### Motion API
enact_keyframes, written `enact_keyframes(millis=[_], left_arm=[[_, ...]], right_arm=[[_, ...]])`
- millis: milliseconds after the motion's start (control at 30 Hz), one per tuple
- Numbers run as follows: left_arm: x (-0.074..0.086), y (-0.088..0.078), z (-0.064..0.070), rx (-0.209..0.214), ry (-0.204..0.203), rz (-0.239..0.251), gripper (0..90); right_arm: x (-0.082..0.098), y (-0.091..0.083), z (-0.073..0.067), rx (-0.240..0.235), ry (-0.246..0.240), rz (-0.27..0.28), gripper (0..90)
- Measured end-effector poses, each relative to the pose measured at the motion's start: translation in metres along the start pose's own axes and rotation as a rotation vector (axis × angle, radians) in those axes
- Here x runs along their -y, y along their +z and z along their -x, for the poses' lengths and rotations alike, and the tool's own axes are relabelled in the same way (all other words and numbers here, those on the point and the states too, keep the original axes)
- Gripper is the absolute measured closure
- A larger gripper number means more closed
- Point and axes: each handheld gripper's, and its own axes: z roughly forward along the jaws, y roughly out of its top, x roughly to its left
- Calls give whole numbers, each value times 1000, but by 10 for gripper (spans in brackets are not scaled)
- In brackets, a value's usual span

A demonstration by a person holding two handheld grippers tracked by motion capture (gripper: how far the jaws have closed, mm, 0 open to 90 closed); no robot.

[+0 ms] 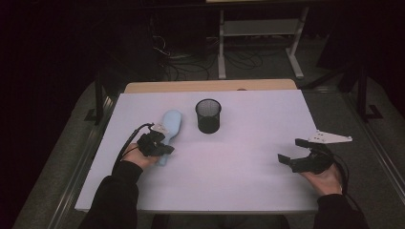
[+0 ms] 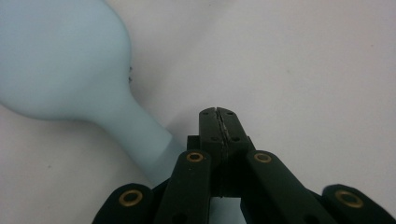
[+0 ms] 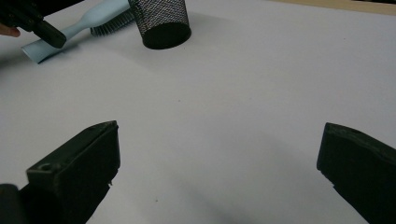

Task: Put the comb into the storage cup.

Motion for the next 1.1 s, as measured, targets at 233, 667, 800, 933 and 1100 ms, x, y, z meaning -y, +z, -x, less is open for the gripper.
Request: enact_keyframes(millis=[233,667,800,933,1100], left_arm=[[4,-4,-4,-13,-8,4,900],[11,-13,-11,-29,-22,4,900],[13,-15,-14,-34,-30,9,900],[15,-16,-16,-37,-34,11,900],[18,-19,-19,-47,-43,10,900]], right_arm=[[0,0,0,-1,0,-3,0],[0,1,0,-2,0,-4,0],[0,1,0,-1,0,-7,0],[0,2,-1,-3,-1,-12,0],[0,1,0,-2,0,-7,0]])
